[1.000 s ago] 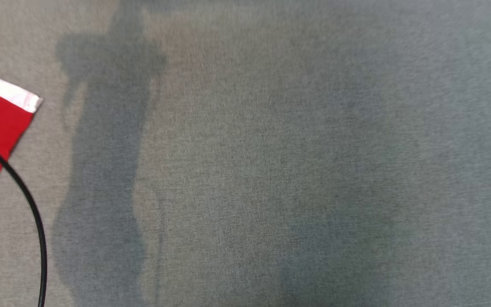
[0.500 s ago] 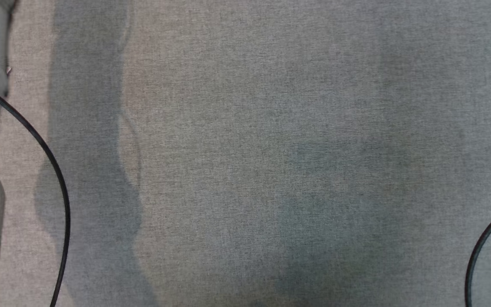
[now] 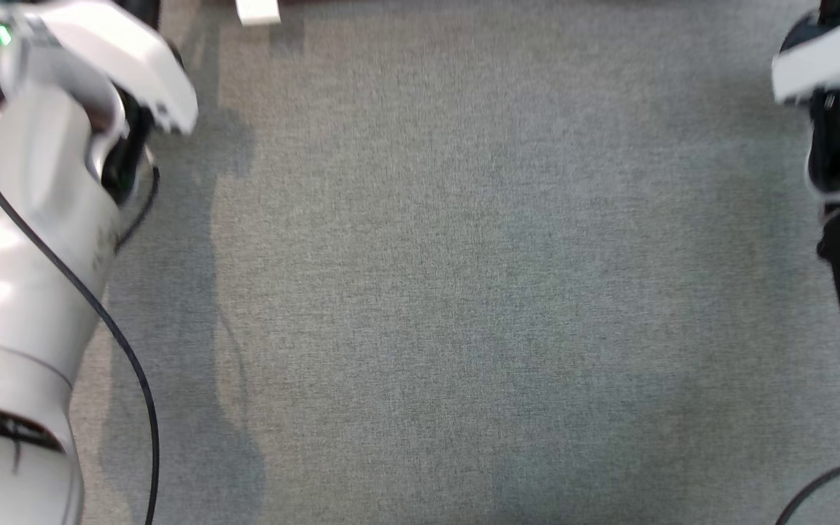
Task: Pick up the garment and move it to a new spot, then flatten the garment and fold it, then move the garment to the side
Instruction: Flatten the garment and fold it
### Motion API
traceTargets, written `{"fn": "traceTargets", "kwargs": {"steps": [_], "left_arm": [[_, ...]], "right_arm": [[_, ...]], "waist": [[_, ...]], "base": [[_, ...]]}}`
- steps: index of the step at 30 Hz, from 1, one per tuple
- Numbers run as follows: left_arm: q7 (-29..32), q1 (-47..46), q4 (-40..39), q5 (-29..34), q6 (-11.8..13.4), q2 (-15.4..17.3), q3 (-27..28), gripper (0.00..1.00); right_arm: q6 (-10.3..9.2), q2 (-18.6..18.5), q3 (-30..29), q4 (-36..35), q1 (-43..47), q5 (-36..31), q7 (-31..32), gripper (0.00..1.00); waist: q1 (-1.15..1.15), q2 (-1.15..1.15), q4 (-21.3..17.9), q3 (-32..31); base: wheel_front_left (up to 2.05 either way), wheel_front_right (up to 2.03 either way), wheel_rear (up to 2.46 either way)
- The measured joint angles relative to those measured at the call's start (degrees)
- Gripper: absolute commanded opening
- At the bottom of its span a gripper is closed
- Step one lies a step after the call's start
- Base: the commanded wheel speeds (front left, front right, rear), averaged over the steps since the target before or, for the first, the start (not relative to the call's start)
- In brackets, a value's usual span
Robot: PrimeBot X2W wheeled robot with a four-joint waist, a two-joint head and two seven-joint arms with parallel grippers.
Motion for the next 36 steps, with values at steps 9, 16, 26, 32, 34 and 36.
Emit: {"fn": "traceTargets", "kwargs": {"steps": [9,16,26,32,34,36], "left_arm": [[-0.44,11.65,0.58,1.49,-0.19,0.2,-7.8,0.0],[-1.43,18.13,0.54,0.32,-0.23,-0.49,-10.57,0.0],[-2.89,25.4,0.93,-1.57,-0.23,-1.47,-11.41,0.0],[-3.37,29.87,1.67,-2.4,-0.23,-2.09,-11.18,0.0],[-3.44,31.48,1.8,-2.4,-0.23,-2.12,-11.18,0.0],[-3.45,32.99,1.83,-2.48,-0.2,-2.03,-11.02,0.0]], "right_arm": [[0.0,-1.83,2.9,2.02,12.22,0.81,-0.1,0.0],[0.01,-2.0,3.14,3.81,19.05,2.67,-0.1,0.0],[0.01,-2.63,6.46,5.21,25.69,8.03,0.22,0.0],[0.01,-3.71,9.61,4.53,29.8,13.28,3.1,0.0],[0.01,-4.26,10.7,3.74,31.56,15.18,4.47,0.0],[0.01,-4.7,11.58,2.58,33.14,17.02,5.66,0.0]], "waist": [[0.0,0.0,0.09,-8.16],[0.0,0.0,0.16,-13.58],[0.0,0.0,0.67,-18.77],[0.0,0.0,0.73,-22.62],[0.0,0.0,0.67,-23.97],[0.0,0.0,0.6,-25.24]], "base": [[0.0,0.0,0.0],[0.0,0.0,0.0],[0.0,0.0,0.0],[0.0,0.0,0.0],[0.0,0.0,0.0],[0.0,0.0,0.0]]}}
